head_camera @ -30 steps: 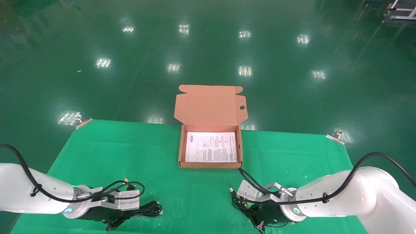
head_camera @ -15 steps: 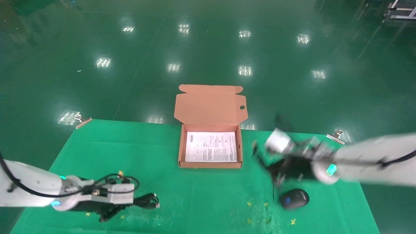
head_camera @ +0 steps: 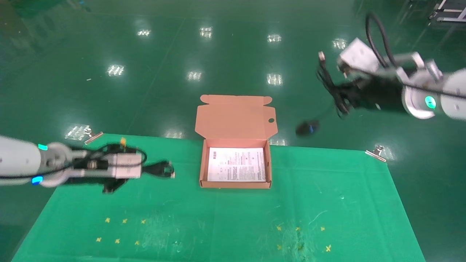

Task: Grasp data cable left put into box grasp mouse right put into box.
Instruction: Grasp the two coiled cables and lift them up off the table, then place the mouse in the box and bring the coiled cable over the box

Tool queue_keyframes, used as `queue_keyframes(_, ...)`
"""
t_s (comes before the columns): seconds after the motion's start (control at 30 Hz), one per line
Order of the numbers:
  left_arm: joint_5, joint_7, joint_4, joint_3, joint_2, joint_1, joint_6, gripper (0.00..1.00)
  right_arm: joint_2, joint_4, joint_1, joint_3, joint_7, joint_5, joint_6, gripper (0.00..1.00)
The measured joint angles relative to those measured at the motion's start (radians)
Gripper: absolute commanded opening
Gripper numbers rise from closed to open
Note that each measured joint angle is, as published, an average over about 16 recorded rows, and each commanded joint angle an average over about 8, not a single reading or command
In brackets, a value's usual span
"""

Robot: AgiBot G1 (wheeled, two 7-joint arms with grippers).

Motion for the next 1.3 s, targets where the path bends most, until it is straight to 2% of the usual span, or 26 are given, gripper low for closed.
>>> queue_keyframes(0.27,0.058,-0.001,0.01,-0.015,0.048,-0.084,-0.051,0.0,-0.102,-0.103,0.08,0.017,-0.088,0.061,0.111,0.0)
queue_keyframes(0.63,0.148,-0.025,0.067,-0.02,0.121,-0.16,-0.111,0.0,-0.26,-0.313,0.139,0.027,-0.292,0.217,0.23,0.0)
queue_keyframes(0.93,0.221,-0.06,0.111,-0.016,0.158,-0.194,-0.131,0.0,-0.33,-0.429,0.163,0.025,-0.4,0.292,0.25,0.0)
queue_keyframes(1.3,0.285,-0.088,0.108,-0.005,0.145,-0.181,-0.123,0.0,-0.354,-0.467,0.134,0.003,-0.426,0.307,0.25,0.0)
